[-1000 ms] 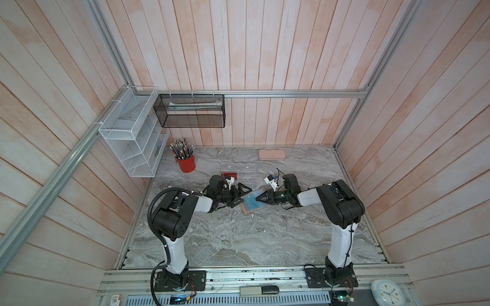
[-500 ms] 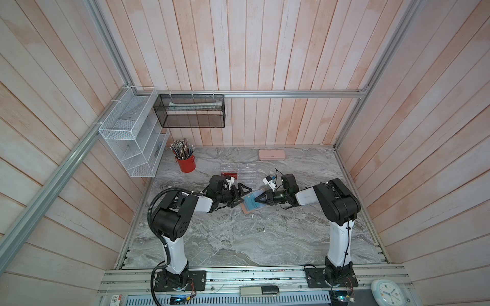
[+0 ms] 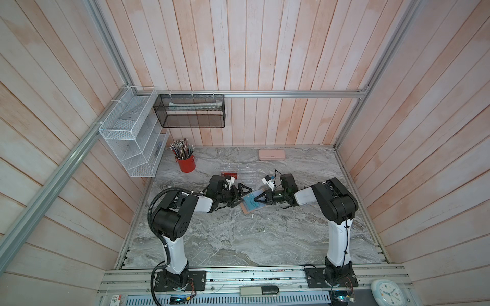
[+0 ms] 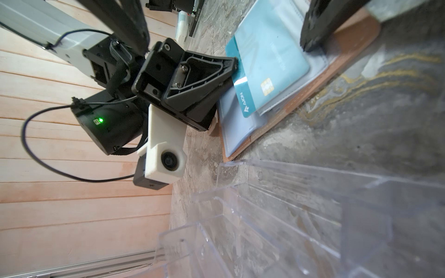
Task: Take the credit cards out of the card holder
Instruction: Take out the credit card from the card slot.
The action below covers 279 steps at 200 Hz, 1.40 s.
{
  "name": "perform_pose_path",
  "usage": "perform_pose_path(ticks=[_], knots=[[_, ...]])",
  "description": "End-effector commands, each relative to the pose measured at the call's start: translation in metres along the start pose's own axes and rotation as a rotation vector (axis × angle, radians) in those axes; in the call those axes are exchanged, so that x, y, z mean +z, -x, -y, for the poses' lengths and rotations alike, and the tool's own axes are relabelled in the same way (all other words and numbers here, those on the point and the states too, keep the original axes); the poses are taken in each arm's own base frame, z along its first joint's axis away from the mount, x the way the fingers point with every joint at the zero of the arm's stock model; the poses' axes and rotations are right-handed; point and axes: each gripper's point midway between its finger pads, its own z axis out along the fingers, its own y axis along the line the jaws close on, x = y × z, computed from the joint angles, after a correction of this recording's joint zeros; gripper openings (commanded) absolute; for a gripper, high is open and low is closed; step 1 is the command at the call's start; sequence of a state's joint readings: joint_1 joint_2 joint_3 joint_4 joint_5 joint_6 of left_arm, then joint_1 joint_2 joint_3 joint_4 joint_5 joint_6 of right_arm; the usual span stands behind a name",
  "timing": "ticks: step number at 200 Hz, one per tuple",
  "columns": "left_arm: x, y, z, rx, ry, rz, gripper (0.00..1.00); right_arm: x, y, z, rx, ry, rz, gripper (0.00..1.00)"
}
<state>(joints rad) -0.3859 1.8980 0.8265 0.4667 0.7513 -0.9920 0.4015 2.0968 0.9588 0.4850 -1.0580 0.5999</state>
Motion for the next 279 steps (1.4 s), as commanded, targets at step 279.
perform_pose_path(ticks=[279], knots=[[-0.016,-0.037,-0.092,-0.042,0.391,-0.081,1.00,-0.041,0.006,-0.006,-0.020,-0.100,0.134,0.00]])
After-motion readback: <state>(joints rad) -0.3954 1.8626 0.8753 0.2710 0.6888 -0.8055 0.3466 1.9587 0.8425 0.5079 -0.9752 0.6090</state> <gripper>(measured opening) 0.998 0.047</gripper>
